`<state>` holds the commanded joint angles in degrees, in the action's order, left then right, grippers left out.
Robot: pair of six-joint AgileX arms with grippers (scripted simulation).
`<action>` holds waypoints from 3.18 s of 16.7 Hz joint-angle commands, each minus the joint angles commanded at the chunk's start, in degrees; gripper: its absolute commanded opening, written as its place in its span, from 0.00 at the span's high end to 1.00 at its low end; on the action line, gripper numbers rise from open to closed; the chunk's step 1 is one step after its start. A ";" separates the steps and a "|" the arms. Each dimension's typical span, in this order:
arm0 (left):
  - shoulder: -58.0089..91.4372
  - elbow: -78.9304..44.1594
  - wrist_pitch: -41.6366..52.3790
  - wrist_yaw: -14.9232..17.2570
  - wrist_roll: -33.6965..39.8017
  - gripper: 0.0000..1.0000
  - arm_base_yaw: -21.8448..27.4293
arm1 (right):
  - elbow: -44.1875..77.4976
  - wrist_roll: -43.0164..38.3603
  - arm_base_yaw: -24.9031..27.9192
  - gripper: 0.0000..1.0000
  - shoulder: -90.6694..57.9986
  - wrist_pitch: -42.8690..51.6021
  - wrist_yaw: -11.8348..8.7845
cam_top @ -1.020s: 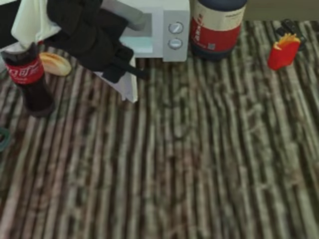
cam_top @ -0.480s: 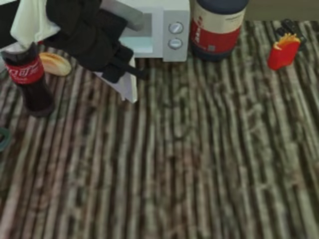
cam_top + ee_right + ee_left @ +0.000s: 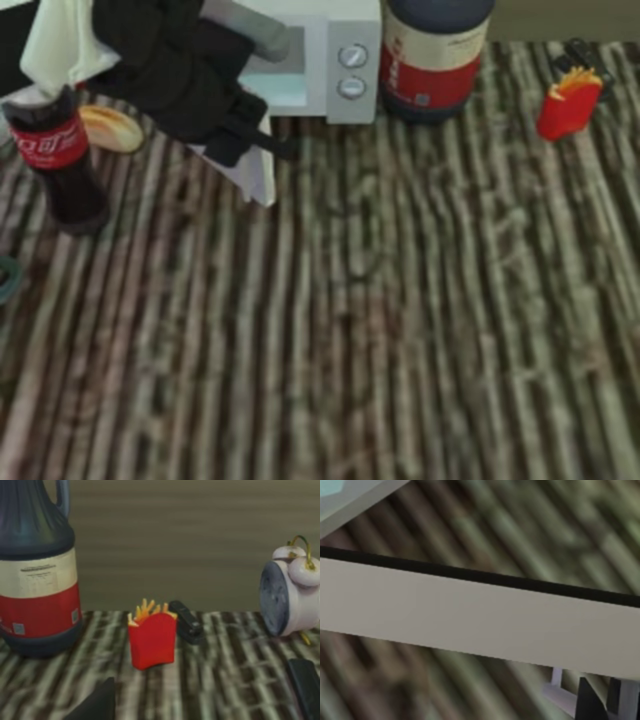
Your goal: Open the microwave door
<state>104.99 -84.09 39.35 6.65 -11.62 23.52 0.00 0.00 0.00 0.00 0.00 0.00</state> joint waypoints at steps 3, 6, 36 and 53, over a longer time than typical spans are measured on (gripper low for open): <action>0.00 0.00 0.00 0.00 0.00 1.00 0.00 | 0.00 0.00 0.00 0.00 0.00 0.00 0.00; 0.04 0.17 0.06 0.45 0.01 1.00 0.21 | 0.00 0.00 0.00 0.00 0.00 0.00 0.00; -2.65 3.11 1.01 5.01 -9.12 1.00 -3.41 | 0.00 0.00 0.00 0.00 0.00 0.00 0.00; -4.18 4.66 3.48 10.03 -19.22 1.00 -7.35 | 0.00 0.00 0.00 0.00 0.00 0.00 0.00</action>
<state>100.82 -79.43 42.83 16.68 -30.84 16.17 0.00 0.00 0.00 0.00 0.00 0.00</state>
